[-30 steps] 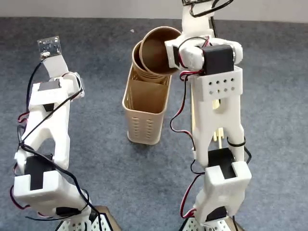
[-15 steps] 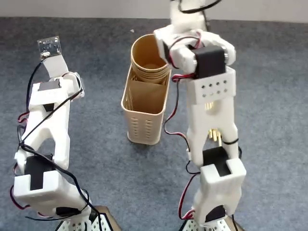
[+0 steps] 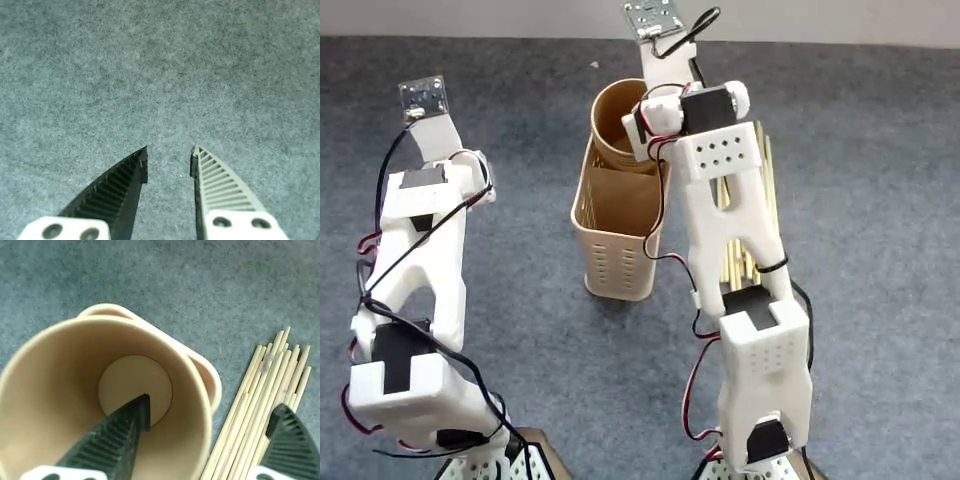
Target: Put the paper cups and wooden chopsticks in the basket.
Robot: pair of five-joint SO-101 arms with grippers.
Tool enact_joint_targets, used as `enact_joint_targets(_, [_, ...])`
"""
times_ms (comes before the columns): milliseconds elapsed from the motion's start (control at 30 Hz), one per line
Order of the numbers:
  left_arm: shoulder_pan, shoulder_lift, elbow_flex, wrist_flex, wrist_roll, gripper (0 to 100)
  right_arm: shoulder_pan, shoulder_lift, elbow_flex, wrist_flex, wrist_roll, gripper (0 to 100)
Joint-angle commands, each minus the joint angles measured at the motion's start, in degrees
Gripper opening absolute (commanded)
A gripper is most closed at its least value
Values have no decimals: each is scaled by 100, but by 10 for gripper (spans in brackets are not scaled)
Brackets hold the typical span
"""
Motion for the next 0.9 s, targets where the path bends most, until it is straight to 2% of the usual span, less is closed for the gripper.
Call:
enact_joint_targets(0, [119, -22, -31, -97, 9, 168, -4, 31, -382, 48, 26, 361])
enact_joint_targets(233, [110, -22, -31, -97, 9, 168, -40, -453, -2044, 796, 35, 361])
enact_joint_targets(533, [92, -22, -31, -97, 9, 168, 57, 1358, -1930, 831, 53, 361])
enact_joint_targets(667, [92, -22, -31, -97, 9, 168, 171, 1886, -2659, 892, 44, 361])
enact_joint_targets(867, [92, -22, -31, -97, 9, 168, 242, 1508, -4497, 1244, 44, 361])
